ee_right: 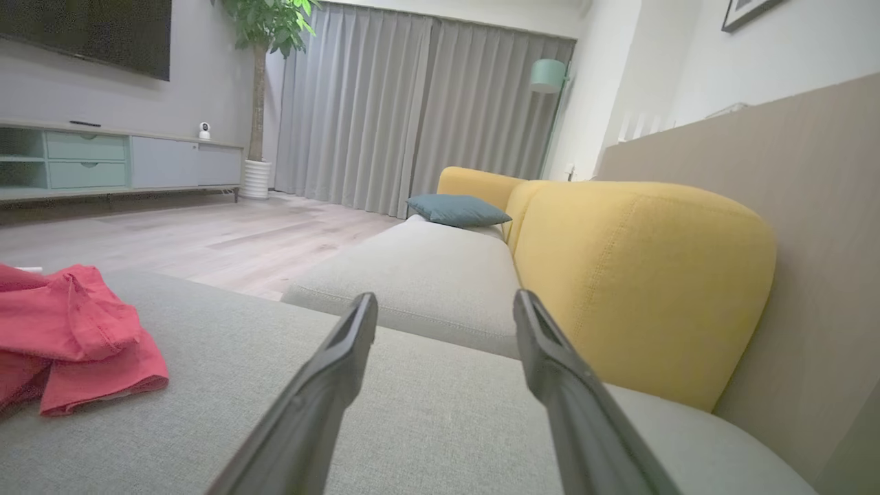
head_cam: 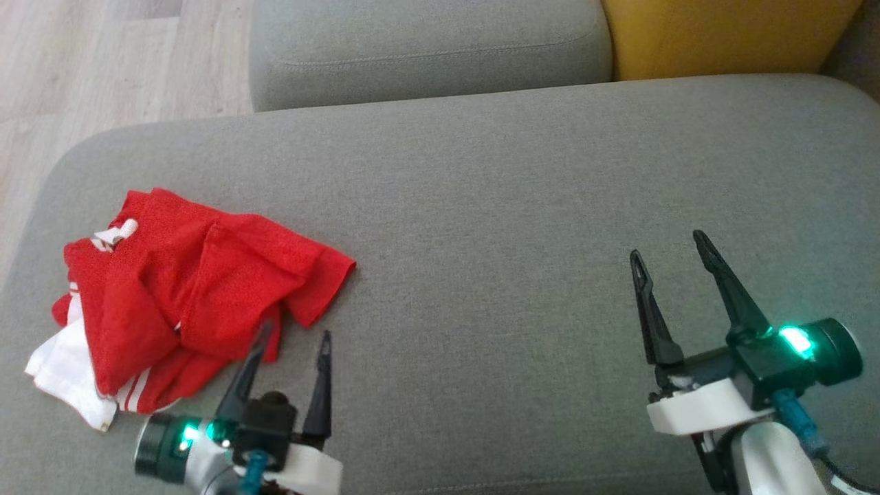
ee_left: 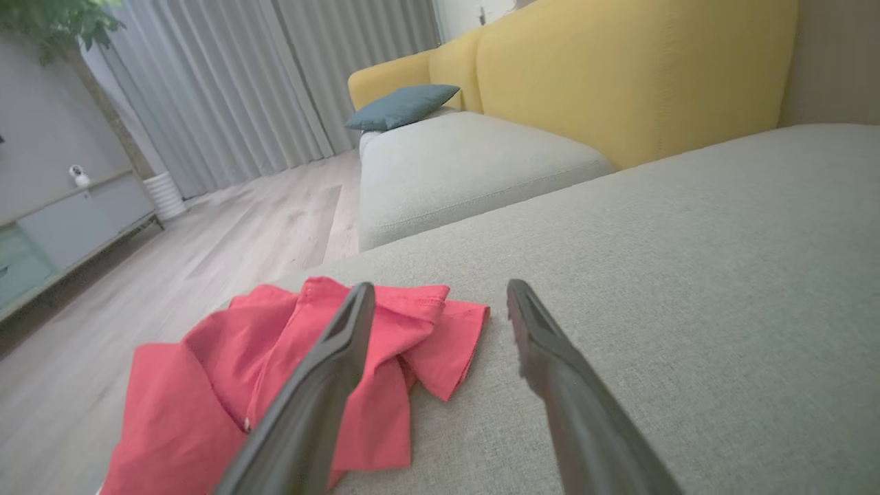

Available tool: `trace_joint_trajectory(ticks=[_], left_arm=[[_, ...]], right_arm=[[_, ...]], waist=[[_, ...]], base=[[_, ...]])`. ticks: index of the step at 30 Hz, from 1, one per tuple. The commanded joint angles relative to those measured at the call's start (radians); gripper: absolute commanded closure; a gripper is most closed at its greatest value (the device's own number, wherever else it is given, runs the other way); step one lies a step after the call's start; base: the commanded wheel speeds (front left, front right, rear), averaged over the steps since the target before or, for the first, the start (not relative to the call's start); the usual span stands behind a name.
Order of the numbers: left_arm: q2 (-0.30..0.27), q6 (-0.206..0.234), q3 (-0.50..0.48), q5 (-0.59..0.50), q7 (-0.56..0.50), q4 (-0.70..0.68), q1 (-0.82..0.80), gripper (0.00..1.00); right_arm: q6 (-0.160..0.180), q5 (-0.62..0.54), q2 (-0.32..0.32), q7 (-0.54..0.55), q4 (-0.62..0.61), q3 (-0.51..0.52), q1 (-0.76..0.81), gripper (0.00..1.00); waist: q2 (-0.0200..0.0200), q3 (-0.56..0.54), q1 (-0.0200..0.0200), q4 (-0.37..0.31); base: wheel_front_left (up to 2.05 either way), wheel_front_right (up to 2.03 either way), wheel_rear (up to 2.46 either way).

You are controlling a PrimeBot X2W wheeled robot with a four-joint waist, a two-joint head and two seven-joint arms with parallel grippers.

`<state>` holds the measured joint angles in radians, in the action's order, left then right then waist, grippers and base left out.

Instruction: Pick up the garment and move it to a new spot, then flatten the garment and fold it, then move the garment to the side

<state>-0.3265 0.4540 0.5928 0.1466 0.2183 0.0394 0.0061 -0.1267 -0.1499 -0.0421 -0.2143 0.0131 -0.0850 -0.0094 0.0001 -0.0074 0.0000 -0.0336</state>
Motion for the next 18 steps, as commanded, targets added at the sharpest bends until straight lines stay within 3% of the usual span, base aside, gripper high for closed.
trace_joint_trajectory(ticks=[1,6,9,13,18], left_arm=[[-0.043,-0.001,-0.003,-0.053,0.016,-0.022,-0.078,0.0],[-0.091,0.008,0.039,-0.114,0.031,-0.024,-0.095,0.0],[-0.104,0.036,0.046,-0.141,0.039,-0.032,-0.098,0.0],[-0.092,0.072,0.023,-0.127,0.043,-0.051,-0.088,0.0],[-0.037,0.101,-0.043,-0.066,0.043,-0.086,-0.055,0.0]], right_arm=[[-0.004,-0.045,-0.008,-0.02,-0.044,-0.025,-0.023,0.0],[-0.004,-0.118,-0.008,-0.034,-0.056,-0.028,-0.021,0.0],[-0.004,-0.156,-0.008,-0.043,-0.062,-0.03,-0.021,0.0],[-0.004,-0.156,-0.008,-0.047,-0.066,-0.023,-0.019,0.0],[-0.004,-0.085,-0.008,-0.047,-0.06,0.009,-0.007,0.0]], waist=[[-0.0001,0.001,0.0,0.004],[-0.0001,0.002,0.0,0.013],[-0.0001,0.003,0.0,0.015],[-0.0001,0.001,0.0,0.015],[-0.0001,-0.003,0.0,0.014]], base=[[0.0,0.0,0.0],[0.0,0.0,0.0],[0.0,0.0,0.0],[0.0,0.0,0.0],[0.0,0.0,0.0]])
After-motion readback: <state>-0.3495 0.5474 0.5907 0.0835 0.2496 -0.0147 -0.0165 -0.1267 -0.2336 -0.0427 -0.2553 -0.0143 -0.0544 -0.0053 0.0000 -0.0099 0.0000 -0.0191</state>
